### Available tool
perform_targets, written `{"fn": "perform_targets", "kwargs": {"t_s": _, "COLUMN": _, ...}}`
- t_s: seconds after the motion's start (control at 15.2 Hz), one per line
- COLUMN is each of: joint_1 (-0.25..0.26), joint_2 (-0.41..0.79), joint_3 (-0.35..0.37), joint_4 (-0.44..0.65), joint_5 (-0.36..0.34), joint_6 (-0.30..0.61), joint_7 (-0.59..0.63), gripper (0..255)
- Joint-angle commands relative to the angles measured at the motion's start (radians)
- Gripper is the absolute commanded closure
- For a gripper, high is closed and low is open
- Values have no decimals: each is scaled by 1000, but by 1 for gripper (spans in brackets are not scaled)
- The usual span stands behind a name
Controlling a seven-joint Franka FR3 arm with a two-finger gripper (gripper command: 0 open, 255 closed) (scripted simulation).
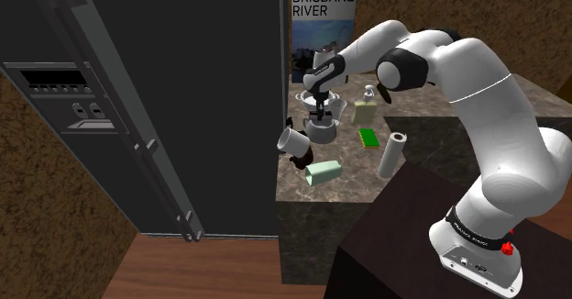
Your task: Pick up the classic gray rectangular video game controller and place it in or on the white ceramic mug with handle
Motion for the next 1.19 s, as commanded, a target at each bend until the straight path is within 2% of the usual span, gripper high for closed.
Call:
{"fn": "perform_targets", "kwargs": {"t_s": 0.0, "joint_1": -1, "joint_2": 6, "joint_3": 0, "joint_4": -3, "joint_5": 0, "joint_6": -1, "joint_7": 0, "gripper": 255}}
{"fn": "perform_targets", "kwargs": {"t_s": 0.07, "joint_1": 1, "joint_2": 5, "joint_3": 0, "joint_4": -6, "joint_5": 0, "joint_6": 1, "joint_7": 1, "gripper": 0}}
{"fn": "perform_targets", "kwargs": {"t_s": 0.4, "joint_1": -1, "joint_2": 6, "joint_3": 0, "joint_4": -3, "joint_5": 0, "joint_6": -1, "joint_7": 0, "gripper": 0}}
{"fn": "perform_targets", "kwargs": {"t_s": 0.66, "joint_1": 15, "joint_2": -84, "joint_3": -16, "joint_4": -25, "joint_5": -16, "joint_6": -69, "joint_7": 8, "gripper": 0}}
{"fn": "perform_targets", "kwargs": {"t_s": 1.12, "joint_1": 15, "joint_2": -84, "joint_3": -16, "joint_4": -25, "joint_5": -16, "joint_6": -69, "joint_7": 8, "gripper": 0}}
